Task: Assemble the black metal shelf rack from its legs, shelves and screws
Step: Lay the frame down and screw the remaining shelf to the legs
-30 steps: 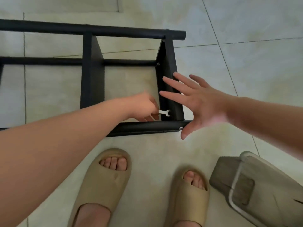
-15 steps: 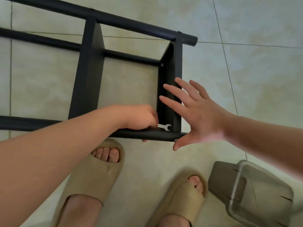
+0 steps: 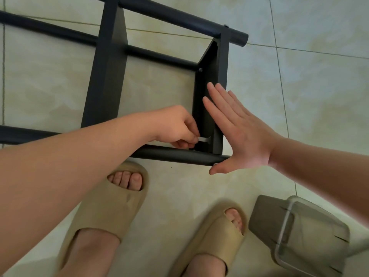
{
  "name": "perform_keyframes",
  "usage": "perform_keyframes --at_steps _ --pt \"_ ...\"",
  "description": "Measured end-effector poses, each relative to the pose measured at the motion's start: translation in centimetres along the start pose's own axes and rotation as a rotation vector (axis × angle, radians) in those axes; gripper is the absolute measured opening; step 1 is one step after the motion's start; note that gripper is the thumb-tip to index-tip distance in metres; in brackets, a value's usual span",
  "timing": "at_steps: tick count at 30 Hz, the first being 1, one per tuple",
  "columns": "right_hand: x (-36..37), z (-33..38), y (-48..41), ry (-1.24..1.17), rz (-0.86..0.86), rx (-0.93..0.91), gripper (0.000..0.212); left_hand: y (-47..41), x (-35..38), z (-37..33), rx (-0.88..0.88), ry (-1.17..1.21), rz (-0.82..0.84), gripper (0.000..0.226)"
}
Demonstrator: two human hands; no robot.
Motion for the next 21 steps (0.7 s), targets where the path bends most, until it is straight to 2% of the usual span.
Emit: perform_keyframes --at_steps 8,16,19,21 --pt "0.4 -0.1 0.0 -0.039 -0.018 -0.014 0.138 -0.3 0.2 -0.3 -0.002 0.134 -0.039 0.014" --pt "0.3 -0.1 0.0 -0.029 0.0 -0.006 0.137 -0.3 1.4 0.2 -0.03 0.506 0.054 0.006" --pt "0.3 -0.1 -0.1 -0.02 0.012 0.001 0.137 -0.3 1.1 0.0 -0.004 0.522 0.024 0.008" --pt "0.3 0.0 -0.1 -0.022 0.014 0.0 0.137 -0.2 0.8 0.0 0.006 0.427 0.005 0.01"
Point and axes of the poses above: each hand's wrist, its own y-axis away from the middle knuckle, its own x-axis out of the palm, z = x × y, the point moved 10 cm from there along -y, towards the middle knuckle, and after that the axes turned 10 degrees about z, right-handed, at the moved point
